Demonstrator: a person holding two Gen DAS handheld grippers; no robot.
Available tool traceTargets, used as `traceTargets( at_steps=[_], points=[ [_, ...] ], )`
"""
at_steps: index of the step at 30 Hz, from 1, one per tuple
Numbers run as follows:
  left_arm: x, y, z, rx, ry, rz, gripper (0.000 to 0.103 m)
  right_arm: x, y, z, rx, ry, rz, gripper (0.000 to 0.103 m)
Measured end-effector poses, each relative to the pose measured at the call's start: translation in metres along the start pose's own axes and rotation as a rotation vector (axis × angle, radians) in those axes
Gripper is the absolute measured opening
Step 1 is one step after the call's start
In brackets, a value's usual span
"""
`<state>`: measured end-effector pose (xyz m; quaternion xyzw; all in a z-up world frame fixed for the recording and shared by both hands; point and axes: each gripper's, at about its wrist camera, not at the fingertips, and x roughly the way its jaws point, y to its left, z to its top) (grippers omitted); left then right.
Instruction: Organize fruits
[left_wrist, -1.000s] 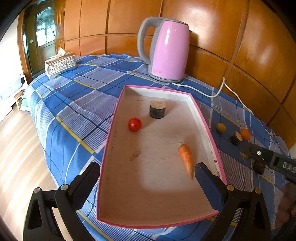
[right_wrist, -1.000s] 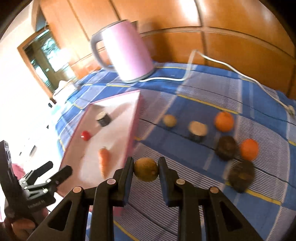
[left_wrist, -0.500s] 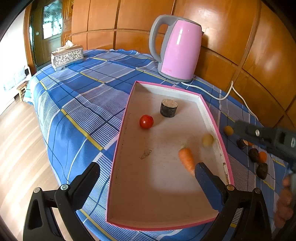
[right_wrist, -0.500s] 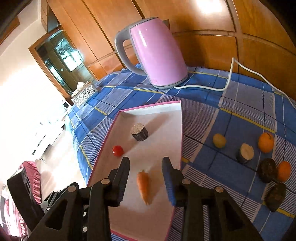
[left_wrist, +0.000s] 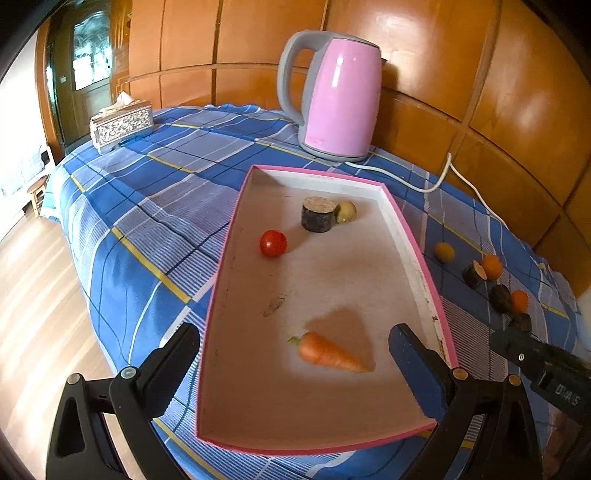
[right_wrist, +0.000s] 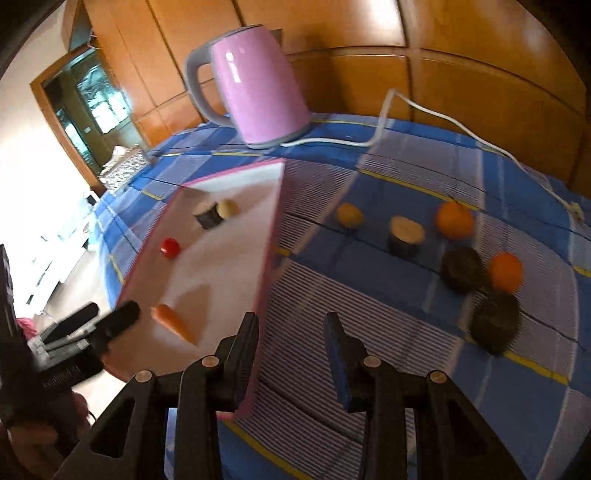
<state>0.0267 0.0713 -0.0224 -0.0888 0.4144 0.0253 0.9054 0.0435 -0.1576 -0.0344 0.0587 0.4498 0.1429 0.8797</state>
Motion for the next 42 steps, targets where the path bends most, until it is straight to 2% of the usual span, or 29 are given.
traceTargets(
  at_steps=[12, 23, 31, 36, 39, 40, 42],
  points=[
    [-0.008, -0.029, 0.000, 0.098, -0.018, -0.041, 0.103, -0.023, -0.044, -0.028, 0.106, -0.024, -0.099, 0.036],
    [-0.006, -0.060, -0.001, 0.192, -0.013, -0.112, 0.103, -0.040, -0.079, -0.043, 0.186, -0.050, -0.215, 0.036],
    [0.000, -0.088, 0.010, 0.279, 0.030, -0.221, 0.103, -0.048, -0.097, -0.049, 0.245, -0.064, -0.258, 0.036],
    [0.009, -0.110, 0.020, 0.368, 0.048, -0.184, 0.103, -0.051, -0.101, -0.052, 0.259, -0.071, -0.255, 0.036],
    [0.015, -0.120, 0.030, 0.387, 0.047, -0.179, 0.098, -0.053, -0.104, -0.053, 0.264, -0.077, -0.254, 0.036],
    [0.017, -0.122, 0.033, 0.385, 0.053, -0.187, 0.092, -0.052, -0.105, -0.052, 0.266, -0.078, -0.252, 0.036],
    [0.025, -0.128, 0.040, 0.389, 0.067, -0.193, 0.087, -0.053, -0.108, -0.053, 0.276, -0.080, -0.249, 0.036]
  ],
)
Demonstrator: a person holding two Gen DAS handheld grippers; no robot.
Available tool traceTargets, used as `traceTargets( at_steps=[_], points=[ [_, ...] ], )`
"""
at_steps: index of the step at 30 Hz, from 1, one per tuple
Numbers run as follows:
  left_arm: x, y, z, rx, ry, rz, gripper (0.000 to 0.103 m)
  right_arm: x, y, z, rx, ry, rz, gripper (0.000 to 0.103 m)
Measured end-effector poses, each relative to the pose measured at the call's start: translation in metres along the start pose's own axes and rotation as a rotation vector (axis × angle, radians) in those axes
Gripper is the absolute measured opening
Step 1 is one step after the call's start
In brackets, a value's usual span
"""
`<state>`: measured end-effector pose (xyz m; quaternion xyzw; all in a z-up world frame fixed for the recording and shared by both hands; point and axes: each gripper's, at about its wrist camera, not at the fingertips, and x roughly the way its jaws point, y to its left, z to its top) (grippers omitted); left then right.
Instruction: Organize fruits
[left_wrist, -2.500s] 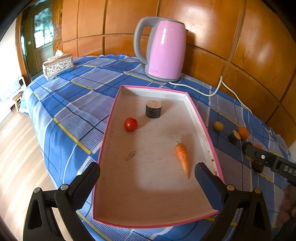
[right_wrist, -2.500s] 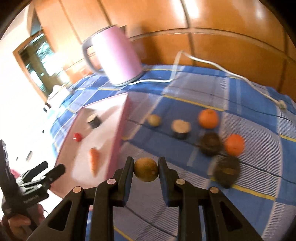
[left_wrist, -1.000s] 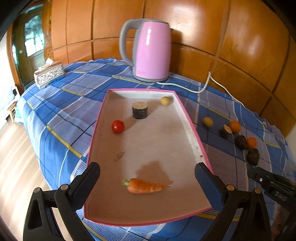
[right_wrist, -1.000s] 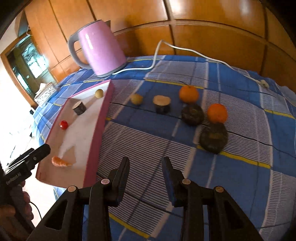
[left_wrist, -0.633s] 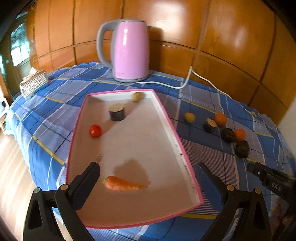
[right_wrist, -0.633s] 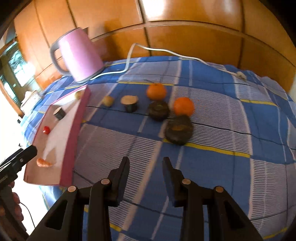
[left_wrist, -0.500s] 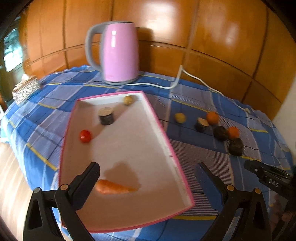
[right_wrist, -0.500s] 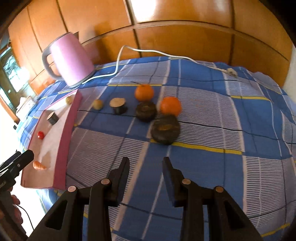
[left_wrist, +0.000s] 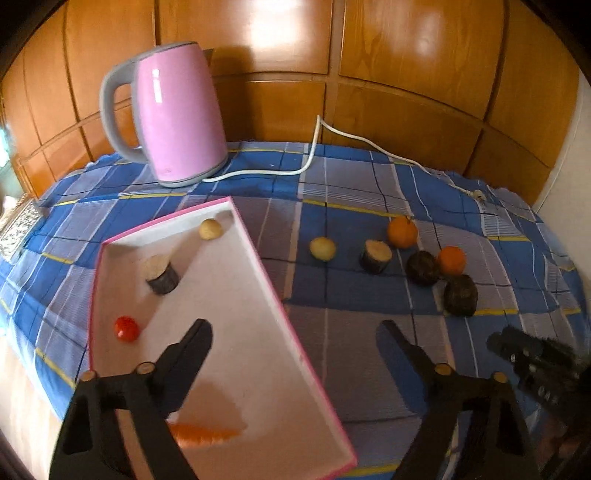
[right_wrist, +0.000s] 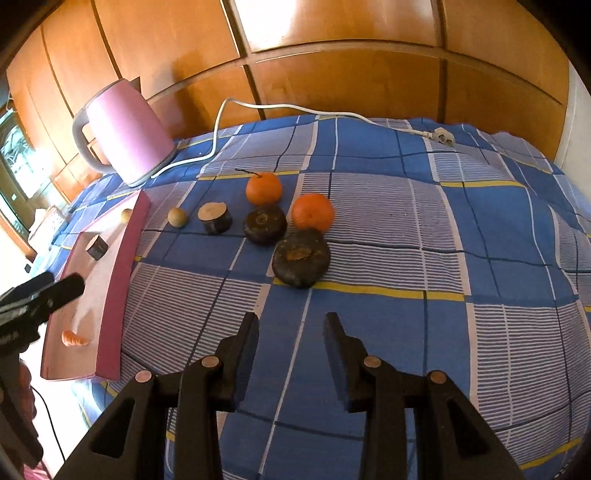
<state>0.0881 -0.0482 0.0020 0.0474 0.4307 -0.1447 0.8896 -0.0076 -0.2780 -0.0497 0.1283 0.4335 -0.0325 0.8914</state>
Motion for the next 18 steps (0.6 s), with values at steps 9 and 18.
traceTargets(
  at_steps=[9, 18],
  points=[
    [0.054, -0.018, 0.042, 0.059, 0.088, -0.033, 0.066, -0.001, -0.015, 0.001, 0.035, -0.001, -0.001, 0.036],
    [0.110, -0.029, 0.064, 0.087, 0.177, -0.022, 0.043, -0.001, -0.028, 0.001, 0.059, 0.010, -0.009, 0.036]
  ],
)
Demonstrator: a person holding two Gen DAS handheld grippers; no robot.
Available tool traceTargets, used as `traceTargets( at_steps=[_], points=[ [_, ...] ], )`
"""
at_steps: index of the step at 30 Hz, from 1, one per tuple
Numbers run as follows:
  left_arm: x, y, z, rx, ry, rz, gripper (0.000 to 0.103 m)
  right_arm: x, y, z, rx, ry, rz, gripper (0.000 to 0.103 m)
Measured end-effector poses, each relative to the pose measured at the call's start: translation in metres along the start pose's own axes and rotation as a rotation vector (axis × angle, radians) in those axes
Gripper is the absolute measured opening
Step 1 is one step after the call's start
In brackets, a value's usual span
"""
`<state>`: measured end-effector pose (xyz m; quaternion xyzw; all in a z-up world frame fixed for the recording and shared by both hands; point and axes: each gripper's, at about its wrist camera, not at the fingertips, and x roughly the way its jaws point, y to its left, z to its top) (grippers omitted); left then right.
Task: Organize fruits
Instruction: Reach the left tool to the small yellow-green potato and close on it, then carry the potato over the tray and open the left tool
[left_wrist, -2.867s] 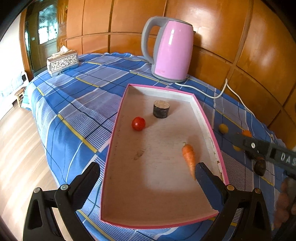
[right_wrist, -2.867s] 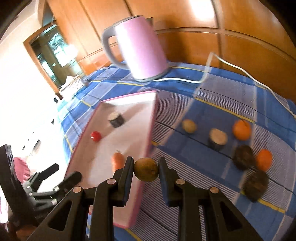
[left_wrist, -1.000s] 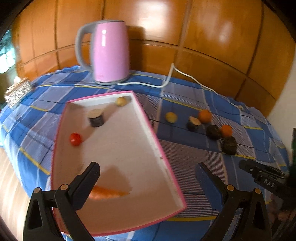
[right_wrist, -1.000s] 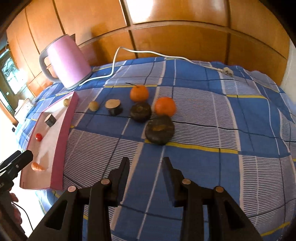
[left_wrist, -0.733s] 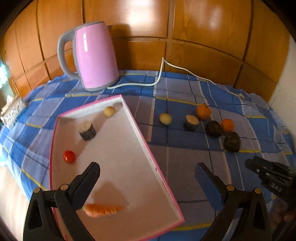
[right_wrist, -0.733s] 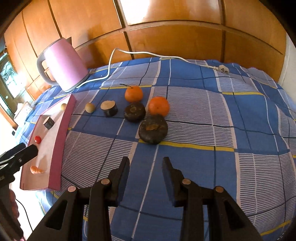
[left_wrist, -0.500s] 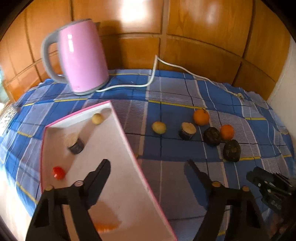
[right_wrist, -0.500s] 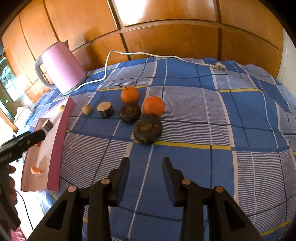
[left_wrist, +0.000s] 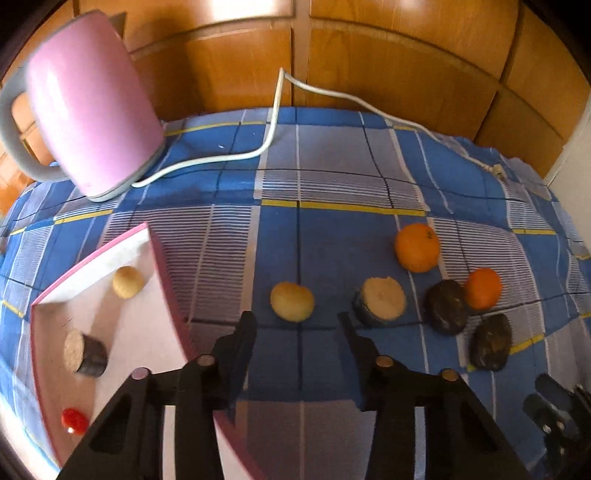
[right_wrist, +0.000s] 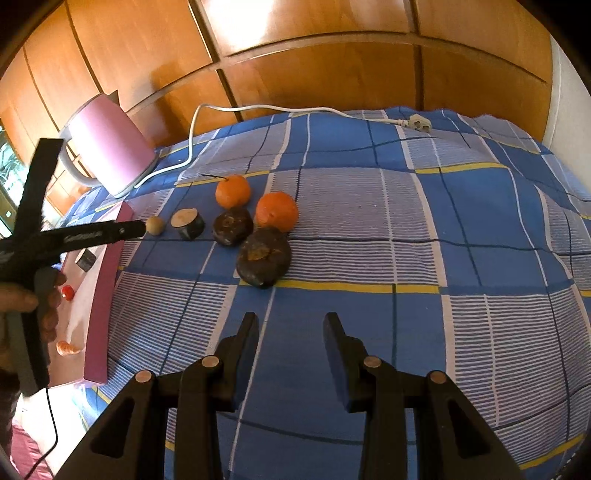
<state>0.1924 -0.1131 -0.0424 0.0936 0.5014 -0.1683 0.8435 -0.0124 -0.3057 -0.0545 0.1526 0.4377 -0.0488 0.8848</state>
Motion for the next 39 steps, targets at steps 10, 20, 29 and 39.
traceTargets(
  at_steps=[10, 20, 29, 39],
  points=[
    [0.023, 0.001, 0.002, -0.021, 0.012, -0.022, 0.029, 0.005, -0.008, -0.001, 0.014, 0.017, -0.005, 0.036],
    [-0.033, -0.003, -0.045, -0.072, -0.086, -0.132, 0.029, 0.013, -0.014, -0.005, 0.038, 0.042, 0.000, 0.036],
    [-0.068, 0.004, -0.084, -0.126, -0.115, -0.187, 0.029, 0.017, -0.009, -0.010, 0.021, 0.065, -0.007, 0.036],
    [-0.088, 0.035, -0.117, -0.230, -0.133, -0.192, 0.029, 0.018, -0.002, -0.012, -0.004, 0.068, -0.025, 0.036]
  ],
)
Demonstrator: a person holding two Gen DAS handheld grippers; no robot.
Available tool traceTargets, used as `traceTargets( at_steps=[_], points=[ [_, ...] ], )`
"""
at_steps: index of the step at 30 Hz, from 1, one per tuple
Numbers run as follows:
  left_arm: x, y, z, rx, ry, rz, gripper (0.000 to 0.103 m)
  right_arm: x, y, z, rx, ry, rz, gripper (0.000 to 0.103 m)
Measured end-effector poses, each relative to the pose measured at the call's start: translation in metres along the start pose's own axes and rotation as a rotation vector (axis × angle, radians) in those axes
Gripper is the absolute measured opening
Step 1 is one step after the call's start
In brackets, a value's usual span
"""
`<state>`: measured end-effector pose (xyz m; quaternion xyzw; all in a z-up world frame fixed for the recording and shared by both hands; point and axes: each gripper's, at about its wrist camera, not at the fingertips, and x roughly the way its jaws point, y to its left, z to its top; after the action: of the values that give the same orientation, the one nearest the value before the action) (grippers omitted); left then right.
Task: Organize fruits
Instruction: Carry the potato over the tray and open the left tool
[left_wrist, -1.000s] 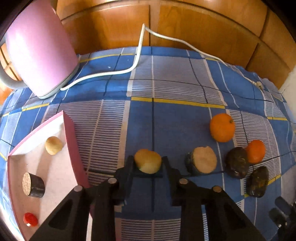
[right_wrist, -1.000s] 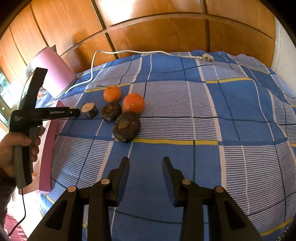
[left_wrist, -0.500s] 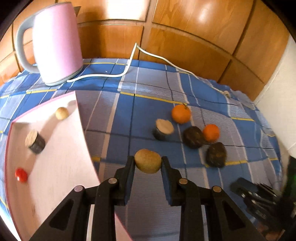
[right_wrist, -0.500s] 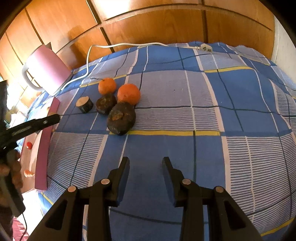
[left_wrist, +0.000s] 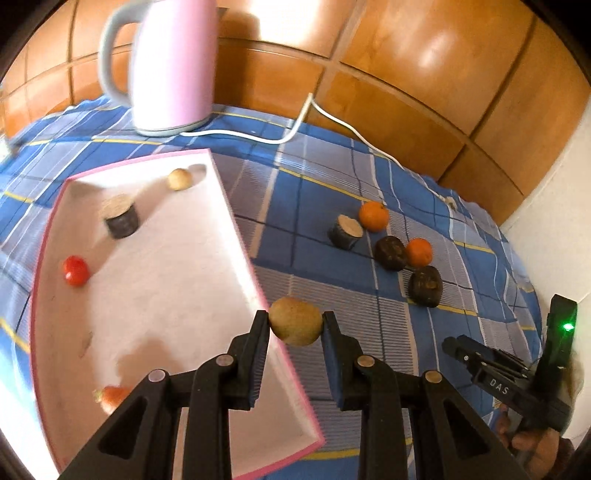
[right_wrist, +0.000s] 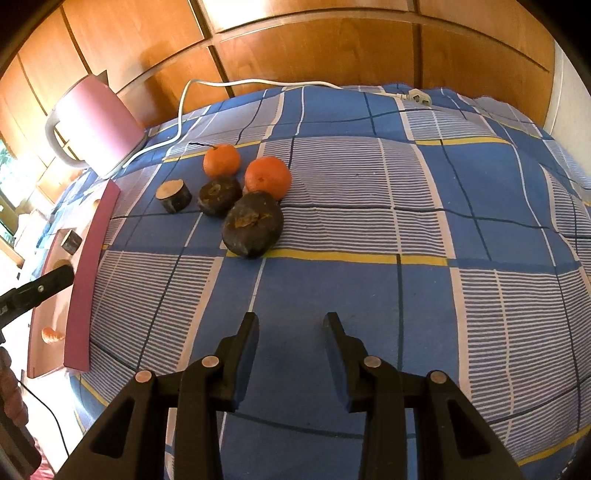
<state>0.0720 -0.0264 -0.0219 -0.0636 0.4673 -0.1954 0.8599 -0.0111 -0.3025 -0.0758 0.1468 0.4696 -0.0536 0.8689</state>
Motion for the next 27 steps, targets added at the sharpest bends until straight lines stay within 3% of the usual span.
traceTargets(
  at_steps=[12, 17, 23, 27],
  points=[
    [-0.038, 0.056, -0.015, -0.150, -0.081, 0.099, 0.029, 0.003, 0.012, -0.001, -0.030, 0.004, -0.009, 0.036],
    [-0.057, 0.076, -0.021, -0.210, -0.138, 0.183, 0.029, 0.002, 0.014, -0.002, -0.039, 0.002, -0.017, 0.036],
    [-0.069, 0.087, -0.023, -0.221, -0.194, 0.279, 0.029, -0.011, 0.019, -0.003, -0.077, -0.057, -0.064, 0.036],
    [-0.071, 0.088, -0.024, -0.210, -0.221, 0.322, 0.029, -0.019, 0.027, -0.005, -0.116, -0.086, -0.091, 0.045]
  ],
)
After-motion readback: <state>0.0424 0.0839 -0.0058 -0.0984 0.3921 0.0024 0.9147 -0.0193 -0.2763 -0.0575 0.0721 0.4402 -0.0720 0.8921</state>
